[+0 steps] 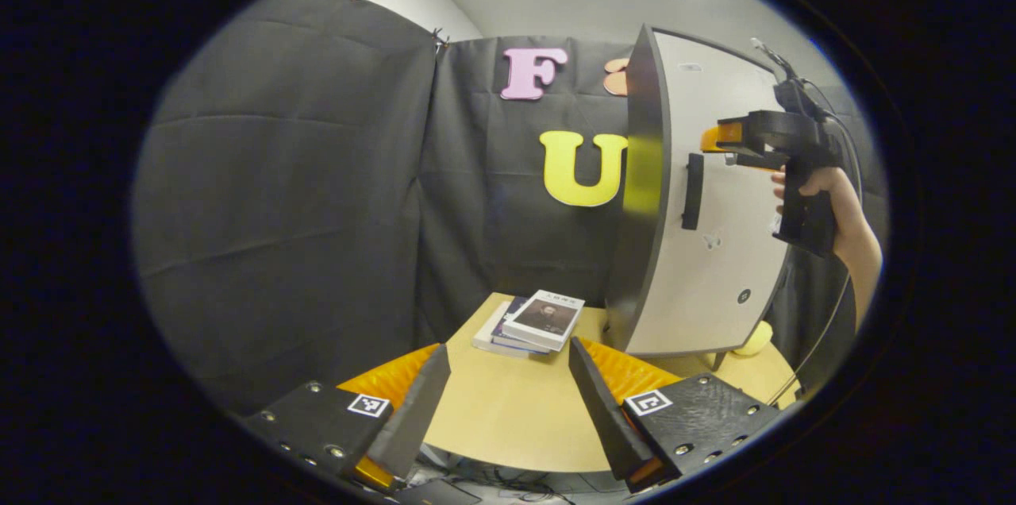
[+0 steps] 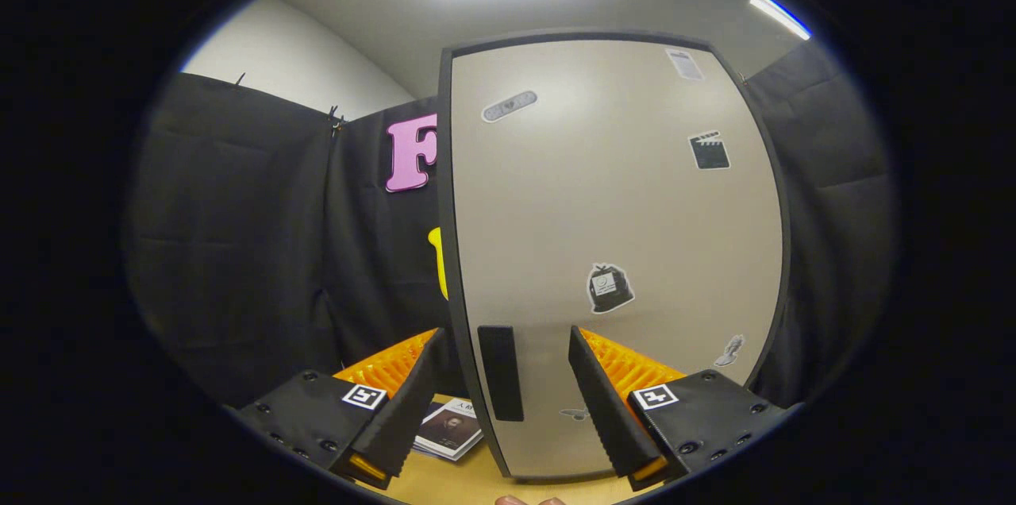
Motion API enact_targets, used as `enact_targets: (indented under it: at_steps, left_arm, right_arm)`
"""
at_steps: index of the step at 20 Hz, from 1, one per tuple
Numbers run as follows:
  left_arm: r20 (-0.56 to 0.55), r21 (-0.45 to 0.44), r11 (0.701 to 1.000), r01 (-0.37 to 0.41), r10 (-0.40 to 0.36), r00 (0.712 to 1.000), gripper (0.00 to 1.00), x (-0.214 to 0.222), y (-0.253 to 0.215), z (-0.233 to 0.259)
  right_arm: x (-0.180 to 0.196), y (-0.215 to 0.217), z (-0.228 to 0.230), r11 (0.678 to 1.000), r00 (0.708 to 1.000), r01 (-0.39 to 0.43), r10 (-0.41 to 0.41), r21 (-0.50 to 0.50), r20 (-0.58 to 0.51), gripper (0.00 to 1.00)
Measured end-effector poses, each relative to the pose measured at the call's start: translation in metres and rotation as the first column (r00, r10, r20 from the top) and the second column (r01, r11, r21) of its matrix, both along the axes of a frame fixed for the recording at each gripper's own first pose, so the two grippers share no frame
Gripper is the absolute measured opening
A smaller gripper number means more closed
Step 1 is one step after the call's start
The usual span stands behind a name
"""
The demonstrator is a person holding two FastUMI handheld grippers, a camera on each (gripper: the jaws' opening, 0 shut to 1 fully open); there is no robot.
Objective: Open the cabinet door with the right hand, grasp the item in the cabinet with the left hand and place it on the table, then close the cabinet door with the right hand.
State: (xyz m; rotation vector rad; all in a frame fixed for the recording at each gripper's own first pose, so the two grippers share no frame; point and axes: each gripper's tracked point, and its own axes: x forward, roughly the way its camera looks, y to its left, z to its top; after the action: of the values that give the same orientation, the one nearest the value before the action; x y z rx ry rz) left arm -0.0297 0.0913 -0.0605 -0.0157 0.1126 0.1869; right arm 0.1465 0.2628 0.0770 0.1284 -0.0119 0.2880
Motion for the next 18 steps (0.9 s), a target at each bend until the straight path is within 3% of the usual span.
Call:
enact_targets:
  at_steps: [9,10,12,14,15,18]
  left_arm:
    - [-0.021,-0.032,0.999,-0.014,0.013,1.0,0.92,0.009,0.018,-0.013]
    - [-0.02,-0.034,0.999,-0.014,0.013,1.0,0.92,0.011,0.019,-0.013]
    - [-0.019,-0.035,0.999,-0.014,0.014,1.0,0.92,0.012,0.023,-0.014]
    - [-0.018,-0.036,0.999,-0.015,0.015,1.0,0.92,0.013,0.026,-0.014]
    - [-0.017,-0.037,0.999,-0.015,0.014,1.0,0.92,0.014,0.026,-0.013]
    - [-0.012,-0.035,0.999,-0.01,0.01,1.0,0.92,0.013,0.025,-0.012]
  right_arm:
    - [0.05,0.013,-0.051,0.995,0.987,0.083,-0.09,-0.057,-0.135,0.94]
    - [0.05,0.015,-0.051,0.995,0.986,0.083,-0.09,-0.059,-0.138,0.92]
    - [0.053,0.018,-0.055,0.994,0.984,0.086,-0.095,-0.062,-0.152,0.72]
    - [0.055,0.023,-0.061,0.996,0.981,0.069,-0.079,-0.06,-0.179,0.62]
    - [0.055,0.024,-0.064,0.996,0.977,0.068,-0.079,-0.058,-0.197,0.48]
    - [0.053,0.027,-0.066,0.997,0.973,0.062,-0.07,-0.042,-0.22,0.49]
